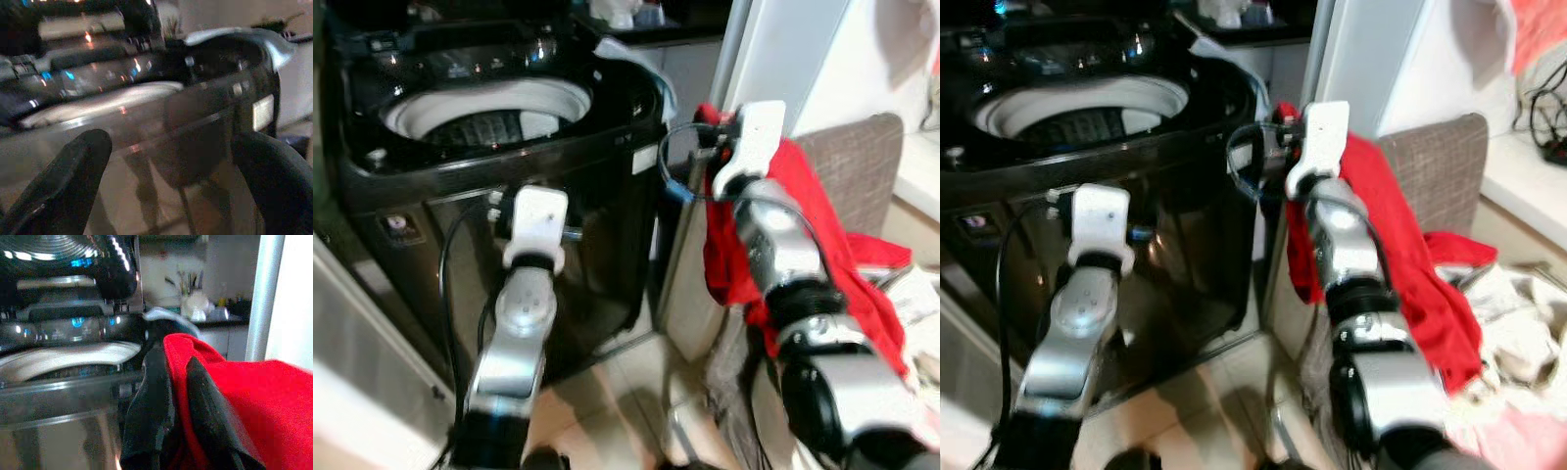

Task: Clothes washing

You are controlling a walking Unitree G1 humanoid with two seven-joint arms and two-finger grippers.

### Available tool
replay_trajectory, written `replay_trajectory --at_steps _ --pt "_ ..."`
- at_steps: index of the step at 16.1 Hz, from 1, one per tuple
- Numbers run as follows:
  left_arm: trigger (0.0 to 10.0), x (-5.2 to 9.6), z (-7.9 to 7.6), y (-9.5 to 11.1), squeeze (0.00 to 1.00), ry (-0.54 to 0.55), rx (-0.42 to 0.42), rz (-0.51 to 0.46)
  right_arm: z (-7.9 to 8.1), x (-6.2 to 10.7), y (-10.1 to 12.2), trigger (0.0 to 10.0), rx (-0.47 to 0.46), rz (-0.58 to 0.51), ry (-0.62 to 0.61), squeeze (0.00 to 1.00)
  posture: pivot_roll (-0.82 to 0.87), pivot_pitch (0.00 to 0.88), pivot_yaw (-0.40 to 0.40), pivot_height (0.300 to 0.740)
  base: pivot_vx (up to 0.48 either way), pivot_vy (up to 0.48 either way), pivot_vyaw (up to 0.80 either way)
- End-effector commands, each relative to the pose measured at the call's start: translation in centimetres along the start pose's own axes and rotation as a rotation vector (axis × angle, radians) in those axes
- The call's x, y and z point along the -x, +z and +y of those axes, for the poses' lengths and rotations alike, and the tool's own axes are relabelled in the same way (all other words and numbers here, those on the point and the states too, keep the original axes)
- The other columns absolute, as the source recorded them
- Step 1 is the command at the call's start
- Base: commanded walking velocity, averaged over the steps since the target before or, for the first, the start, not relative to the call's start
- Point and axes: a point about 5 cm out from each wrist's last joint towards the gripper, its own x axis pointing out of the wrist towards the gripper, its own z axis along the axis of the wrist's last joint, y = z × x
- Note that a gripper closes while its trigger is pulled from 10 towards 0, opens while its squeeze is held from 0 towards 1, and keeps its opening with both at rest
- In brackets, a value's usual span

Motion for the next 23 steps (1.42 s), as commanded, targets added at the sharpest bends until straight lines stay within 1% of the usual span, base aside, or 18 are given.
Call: replay_trajectory --at_steps 1,2,3,4,7,8,11,13,14,15,17,19,20,22,23 --pt "10.0 0.1 -0.1 0.4 0.0 0.012 0.013 -0.009 0.3 0.4 -0.9 0.0 0.007 0.029 0.028 0.0 0.07 0.036 -0.071 0.74 0.0 -0.472 0.0" --pt "10.0 0.1 -0.1 0.4 0.0 0.017 0.012 -0.005 0.5 0.4 -1.1 0.0 0.005 0.036 0.035 0.0 0.07 0.036 -0.071 0.74 0.0 -0.472 0.0" --pt "10.0 0.0 0.0 0.0 0.0 0.061 0.014 0.033 0.7 0.5 -1.4 0.0 -0.003 0.048 0.051 0.0 0.08 0.034 -0.079 0.74 0.0 0.0 0.0" --pt "10.0 0.0 0.0 0.0 0.0 0.065 0.026 0.038 0.8 0.4 -1.5 0.0 -0.001 0.052 0.057 0.0 0.08 0.033 -0.082 0.74 0.0 0.0 0.0" --pt "10.0 0.0 0.1 0.2 0.0 0.09 0.006 0.026 1.0 0.2 -1.6 0.0 0.009 0.066 0.081 0.0 0.09 0.028 -0.093 0.74 0.0 0.0 0.0" --pt "10.0 0.1 0.1 0.3 0.0 0.103 0.0 0.024 1.5 -0.1 -1.4 0.0 0.015 0.068 0.11 0.04 0.11 0.02 -0.102 0.74 0.0 0.0 0.0" --pt "10.0 0.0 0.3 0.3 0.0 0.123 -0.009 0.031 1.6 -0.3 -1.5 0.0 0.007 0.076 0.12 0.04 0.12 0.013 -0.11 0.74 0.0 0.0 0.0" --pt "10.0 0.1 0.5 0.3 0.0 0.13 -0.03 0.02 1.8 -0.3 -1.8 0.0 0.001 0.089 0.128 0.03 0.13 0.008 -0.118 0.74 0.0 0.0 0.0" --pt "10.0 0.1 0.7 0.1 0.0 0.131 -0.042 0.018 2.0 -0.3 -2.0 0.0 0.007 0.094 0.146 0.03 0.14 0.002 -0.124 0.74 0.0 0.0 0.0" --pt "10.0 0.0 1.1 -0.1 0.0 0.139 -0.054 0.017 2.1 -0.2 -2.1 0.0 0.005 0.085 0.15 0.0 0.15 0.0 -0.125 0.74 0.0 0.0 0.0" --pt "10.0 -0.3 1.7 -0.1 0.0 0.161 -0.057 0.011 1.7 0.0 -2.5 0.0 0.001 0.098 0.12 0.0 0.15 0.0 -0.127 0.74 0.0 0.0 0.0" --pt "10.0 -0.5 1.3 -0.1 0.0 0.148 -0.053 0.013 1.7 0.4 -2.9 0.0 0.02 0.101 0.129 0.0 0.12 0.019 -0.112 0.74 0.0 0.0 0.63" --pt "10.0 -0.4 0.9 -0.3 0.0 0.135 -0.068 0.019 1.7 0.6 -3.2 0.0 0.021 0.105 0.132 0.0 0.11 0.022 -0.103 0.74 0.0 0.0 0.61" --pt "10.0 -0.1 1.1 -1.0 0.0 0.126 -0.048 0.047 1.5 0.9 -3.5 0.0 -0.004 0.108 0.122 0.0 0.08 0.025 -0.087 0.74 0.0 0.0 0.58" --pt "10.0 0.1 1.6 -1.8 0.0 0.132 -0.047 0.072 1.6 1.0 -3.5 0.0 -0.013 0.101 0.121 0.0 0.08 0.014 -0.086 0.74 0.0 0.0 0.56"
